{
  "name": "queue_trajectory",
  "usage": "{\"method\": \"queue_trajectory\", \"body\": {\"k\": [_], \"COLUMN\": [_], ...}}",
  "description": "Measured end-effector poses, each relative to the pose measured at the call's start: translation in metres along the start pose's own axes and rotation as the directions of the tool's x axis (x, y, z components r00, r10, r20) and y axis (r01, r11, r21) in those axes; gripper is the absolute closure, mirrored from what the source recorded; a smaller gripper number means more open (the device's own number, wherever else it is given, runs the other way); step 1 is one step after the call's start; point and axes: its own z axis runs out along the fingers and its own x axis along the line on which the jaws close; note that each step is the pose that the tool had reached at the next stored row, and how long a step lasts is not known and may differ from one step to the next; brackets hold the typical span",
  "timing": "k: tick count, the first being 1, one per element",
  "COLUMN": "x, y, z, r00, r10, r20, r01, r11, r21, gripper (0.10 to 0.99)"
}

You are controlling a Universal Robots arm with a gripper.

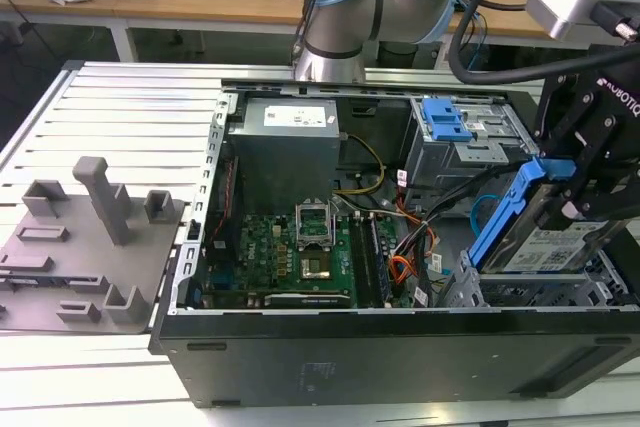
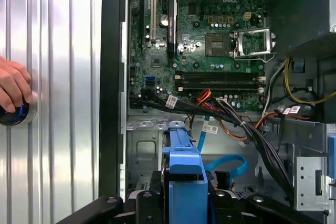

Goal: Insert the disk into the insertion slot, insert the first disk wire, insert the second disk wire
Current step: 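Insert the disk into the insertion slot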

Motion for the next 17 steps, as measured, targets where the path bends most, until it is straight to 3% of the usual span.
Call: {"method": "queue_trajectory", "body": {"k": [14,17], "x": [0.0000,0.0000], "y": [-0.0002,-0.0002], "z": [0.0047,0.0048], "r00": [1.0000,1.0000], "r10": [0.000,0.000], "r20": [-0.0002,0.0002], "r01": [0.000,0.000], "r11": [1.0000,1.0000], "r21": [0.000,0.000], "gripper": [0.722,0.647]}}
